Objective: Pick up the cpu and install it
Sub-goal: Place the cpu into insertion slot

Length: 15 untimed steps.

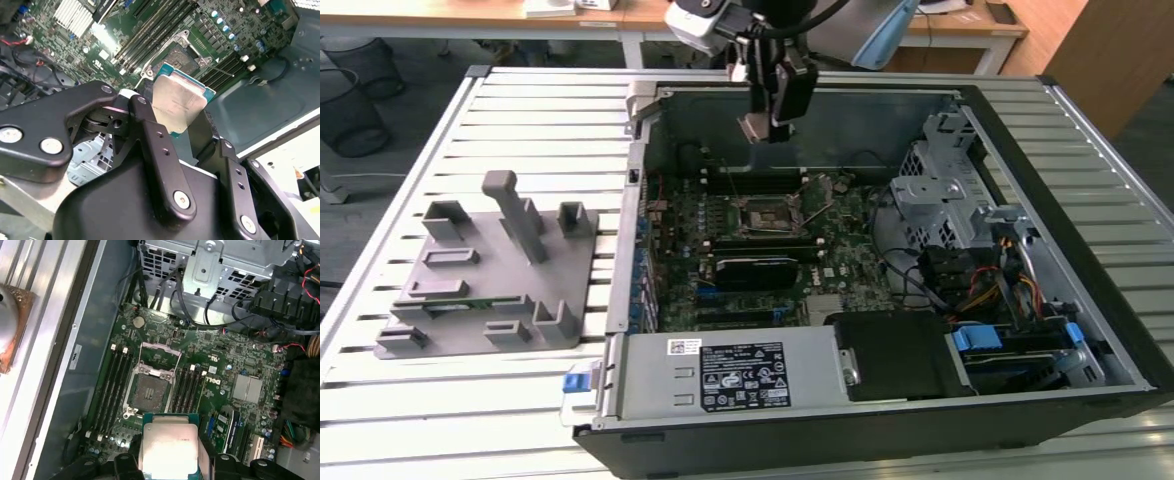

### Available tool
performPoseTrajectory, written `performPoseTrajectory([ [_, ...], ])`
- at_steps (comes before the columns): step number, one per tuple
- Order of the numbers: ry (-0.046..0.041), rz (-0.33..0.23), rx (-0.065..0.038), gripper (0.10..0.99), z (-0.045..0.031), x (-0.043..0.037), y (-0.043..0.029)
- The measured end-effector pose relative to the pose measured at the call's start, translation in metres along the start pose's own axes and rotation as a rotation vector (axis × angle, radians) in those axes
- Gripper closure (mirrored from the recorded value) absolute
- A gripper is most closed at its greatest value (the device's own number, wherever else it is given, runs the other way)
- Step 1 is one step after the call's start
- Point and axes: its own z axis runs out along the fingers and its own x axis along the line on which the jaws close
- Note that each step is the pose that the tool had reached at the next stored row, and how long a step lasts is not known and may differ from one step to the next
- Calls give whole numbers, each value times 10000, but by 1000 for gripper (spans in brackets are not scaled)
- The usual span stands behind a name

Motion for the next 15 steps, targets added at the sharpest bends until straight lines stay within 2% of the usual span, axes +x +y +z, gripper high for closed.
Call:
performPoseTrajectory([
  [15, -128, 1718, 16, 561, 7, 9, 2],
])
